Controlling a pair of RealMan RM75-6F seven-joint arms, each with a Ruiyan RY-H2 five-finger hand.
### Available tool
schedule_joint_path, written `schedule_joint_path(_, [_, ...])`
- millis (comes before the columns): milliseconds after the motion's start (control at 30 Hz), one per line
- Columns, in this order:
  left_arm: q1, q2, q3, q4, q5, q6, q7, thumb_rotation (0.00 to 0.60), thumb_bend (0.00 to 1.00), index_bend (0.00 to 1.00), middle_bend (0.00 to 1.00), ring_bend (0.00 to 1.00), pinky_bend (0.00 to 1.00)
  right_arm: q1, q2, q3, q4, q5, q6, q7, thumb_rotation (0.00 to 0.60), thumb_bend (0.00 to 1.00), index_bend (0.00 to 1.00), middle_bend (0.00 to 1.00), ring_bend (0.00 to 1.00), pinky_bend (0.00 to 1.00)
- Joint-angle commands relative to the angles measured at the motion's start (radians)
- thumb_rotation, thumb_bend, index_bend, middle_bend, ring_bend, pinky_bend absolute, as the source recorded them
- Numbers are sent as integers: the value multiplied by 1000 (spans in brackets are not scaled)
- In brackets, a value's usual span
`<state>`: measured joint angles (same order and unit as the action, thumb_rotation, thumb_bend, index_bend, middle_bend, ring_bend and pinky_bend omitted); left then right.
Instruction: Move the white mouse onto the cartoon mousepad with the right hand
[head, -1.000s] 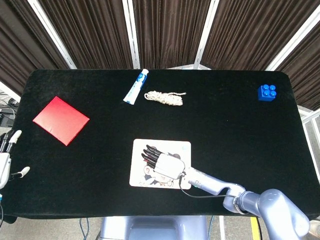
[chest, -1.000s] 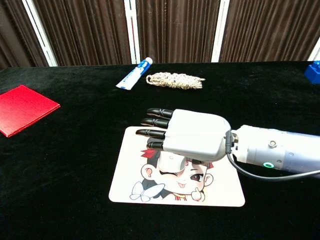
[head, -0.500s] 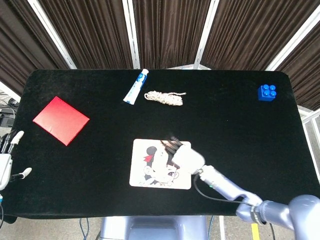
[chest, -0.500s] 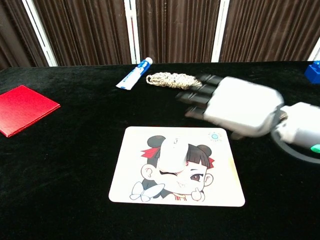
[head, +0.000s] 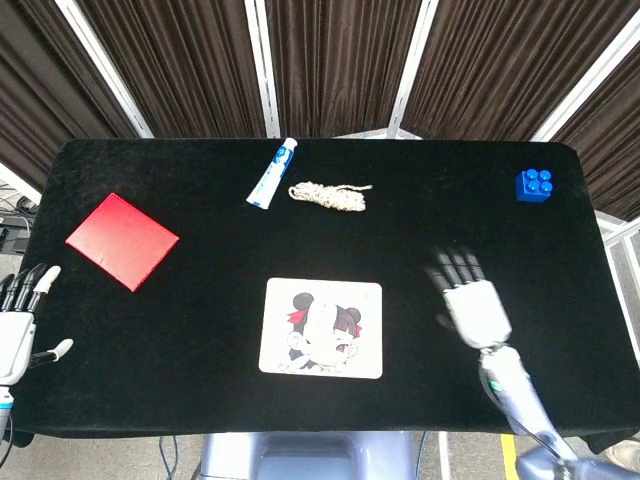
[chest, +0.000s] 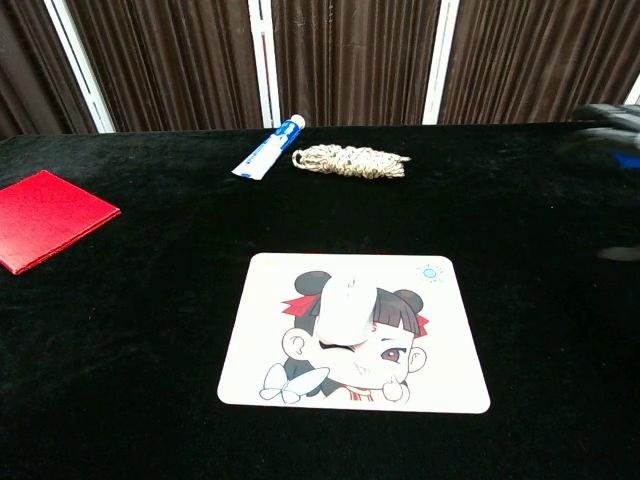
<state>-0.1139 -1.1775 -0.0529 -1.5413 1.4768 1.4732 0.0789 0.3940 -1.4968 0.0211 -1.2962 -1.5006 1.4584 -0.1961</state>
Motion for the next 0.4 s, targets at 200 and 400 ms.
schedule_joint_path(200, [1,-43,18,50,29,8,19,600,125,0,0,0,0,-182,51,-42,80,91,64,210,600,104,58,0,0,0])
schedule_joint_path(400, [3,-62,24,69,47,19,26,600,126,0,0,0,0,-198,77,-33,70,113,27,234,600,103,41,0,0,0])
